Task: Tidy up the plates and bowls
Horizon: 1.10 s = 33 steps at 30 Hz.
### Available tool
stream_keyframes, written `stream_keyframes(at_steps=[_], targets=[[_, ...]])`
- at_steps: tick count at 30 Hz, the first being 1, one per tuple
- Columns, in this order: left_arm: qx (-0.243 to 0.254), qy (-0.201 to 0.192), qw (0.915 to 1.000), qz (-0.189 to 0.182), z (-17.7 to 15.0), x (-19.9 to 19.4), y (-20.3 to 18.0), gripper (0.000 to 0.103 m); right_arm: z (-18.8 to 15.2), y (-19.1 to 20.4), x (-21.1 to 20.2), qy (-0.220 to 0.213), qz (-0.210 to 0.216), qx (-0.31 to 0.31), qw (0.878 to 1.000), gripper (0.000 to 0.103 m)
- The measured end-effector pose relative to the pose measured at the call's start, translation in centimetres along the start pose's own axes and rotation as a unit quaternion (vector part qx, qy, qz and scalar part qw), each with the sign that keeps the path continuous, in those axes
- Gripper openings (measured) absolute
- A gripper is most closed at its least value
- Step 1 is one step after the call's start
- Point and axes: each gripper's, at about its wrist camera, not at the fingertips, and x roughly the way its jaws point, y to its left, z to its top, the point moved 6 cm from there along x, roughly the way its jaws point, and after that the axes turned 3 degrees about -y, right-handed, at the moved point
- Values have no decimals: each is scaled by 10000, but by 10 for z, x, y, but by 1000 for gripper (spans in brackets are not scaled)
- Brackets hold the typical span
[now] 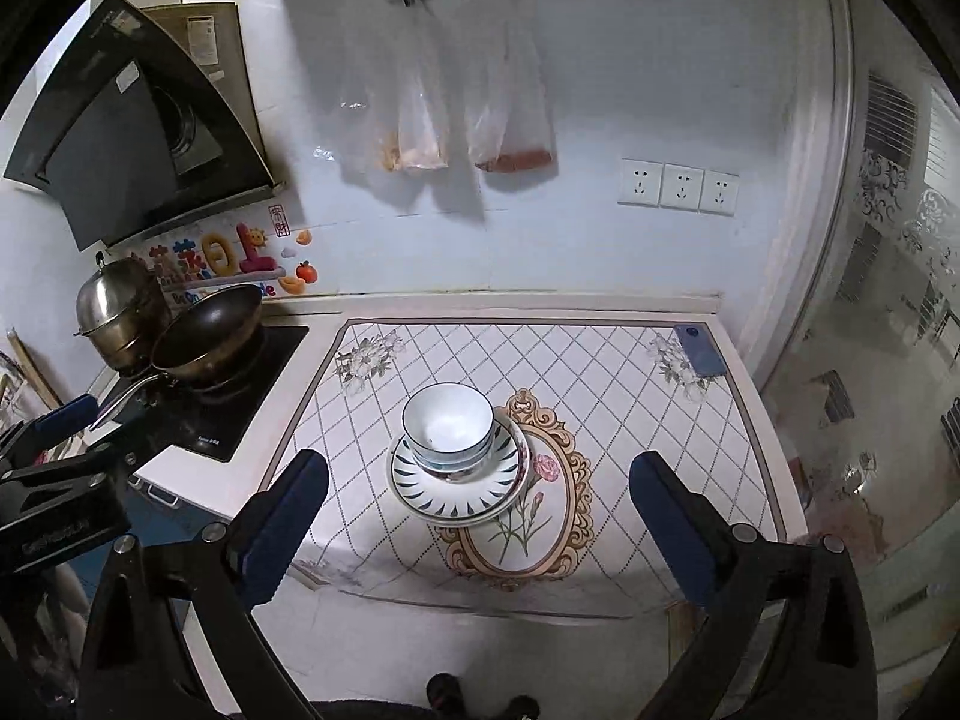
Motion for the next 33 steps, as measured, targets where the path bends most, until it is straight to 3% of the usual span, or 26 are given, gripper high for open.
stream_keyframes(at_steps=[7,33], targets=[[-59,-108,9998,158,-5,-11,0,103,-6,-7,-7,-21,-75,56,10000,103],[29,-81,10000,27,-10,-20,-16,103,-8,-21,-15,-138,-161,87,9997,103]])
